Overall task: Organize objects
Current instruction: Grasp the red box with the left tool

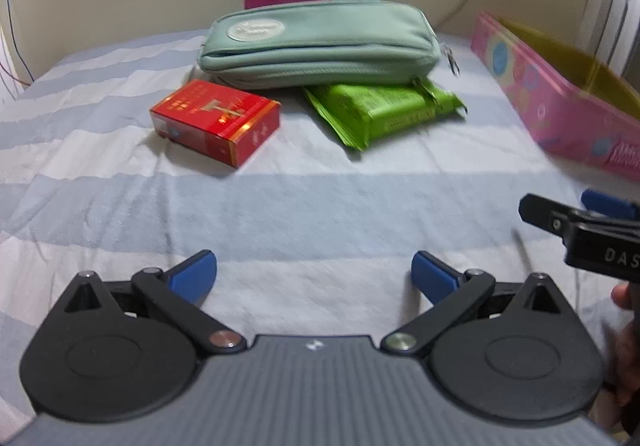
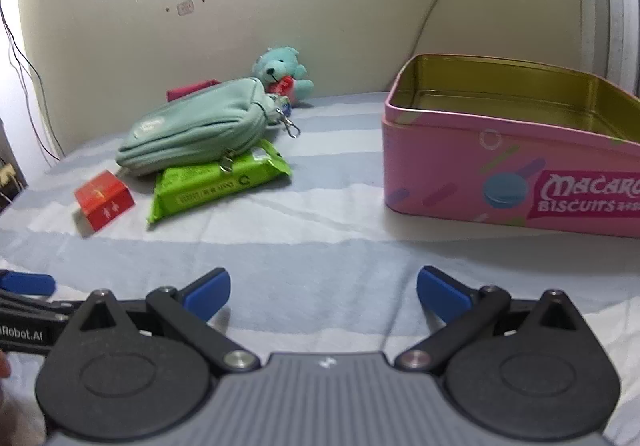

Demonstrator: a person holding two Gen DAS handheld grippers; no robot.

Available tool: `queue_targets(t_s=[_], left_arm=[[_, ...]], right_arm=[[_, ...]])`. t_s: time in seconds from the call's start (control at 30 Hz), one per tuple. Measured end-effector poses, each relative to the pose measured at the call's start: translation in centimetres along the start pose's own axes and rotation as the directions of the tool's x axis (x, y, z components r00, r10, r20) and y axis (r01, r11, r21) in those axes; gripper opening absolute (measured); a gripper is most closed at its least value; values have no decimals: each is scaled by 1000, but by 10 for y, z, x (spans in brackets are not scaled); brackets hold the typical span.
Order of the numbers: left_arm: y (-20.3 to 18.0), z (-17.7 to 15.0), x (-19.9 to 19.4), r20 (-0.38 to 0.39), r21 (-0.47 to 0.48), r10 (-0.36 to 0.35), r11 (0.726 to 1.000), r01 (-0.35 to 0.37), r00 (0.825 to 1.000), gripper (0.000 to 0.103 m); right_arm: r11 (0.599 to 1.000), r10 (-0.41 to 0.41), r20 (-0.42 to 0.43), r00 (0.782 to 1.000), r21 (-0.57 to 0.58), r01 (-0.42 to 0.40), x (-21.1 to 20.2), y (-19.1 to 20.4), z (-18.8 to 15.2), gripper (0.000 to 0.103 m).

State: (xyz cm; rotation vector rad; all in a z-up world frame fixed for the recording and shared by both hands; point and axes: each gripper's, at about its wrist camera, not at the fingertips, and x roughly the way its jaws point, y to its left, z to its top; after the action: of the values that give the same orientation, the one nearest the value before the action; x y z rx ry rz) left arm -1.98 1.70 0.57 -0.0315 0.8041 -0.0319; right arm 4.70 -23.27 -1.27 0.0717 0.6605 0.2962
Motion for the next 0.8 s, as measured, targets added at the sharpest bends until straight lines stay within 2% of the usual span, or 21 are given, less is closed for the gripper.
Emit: queue_targets(t_s=[0.13, 0.3, 0.33, 0.37, 0.47, 0.53, 0.63, 0.7, 0.73, 0.8], left_arm=[[32, 7, -7, 81, -48, 39, 998, -35, 996, 103], [78, 26, -13, 180, -75, 119, 991, -107, 977, 103], [87, 31, -11, 183, -86, 117, 991, -103, 976, 103], [95, 36, -9, 182, -93, 108, 991, -93, 977, 103], [111, 51, -2, 195, -95, 65, 994, -47, 979, 100], [116, 61, 5, 201, -82, 24, 997, -7, 979, 96], [124, 74, 18, 213, -53, -28, 998, 41, 977, 93], [130, 82, 30, 194, -40, -102, 993, 112, 976, 91], [132, 85, 36, 184, -44, -147, 987, 158, 972, 86], [134, 89, 48, 159, -50, -211, 974, 221, 965, 85]], right_arm=[[994, 77, 71, 994, 70, -82, -6, -2, 5, 103], [994, 105, 83, 991, -16, -104, -1, 19, 23, 102], [993, 117, 73, 990, -32, -115, 3, 24, 27, 97], [991, 128, 62, 990, -48, -125, 7, 30, 31, 89], [983, 168, 37, 985, -81, -164, 17, 45, 45, 74], [969, 235, 5, 972, -87, -233, 26, 60, 54, 69], [932, 304, -53, 951, -191, -309, 38, 95, 54, 69], [893, 321, -99, 942, -298, -336, 48, 126, 50, 70], [877, 328, -117, 937, -332, -348, 54, 137, 48, 73], [864, 318, -133, 939, -367, -345, 69, 154, 47, 79]])
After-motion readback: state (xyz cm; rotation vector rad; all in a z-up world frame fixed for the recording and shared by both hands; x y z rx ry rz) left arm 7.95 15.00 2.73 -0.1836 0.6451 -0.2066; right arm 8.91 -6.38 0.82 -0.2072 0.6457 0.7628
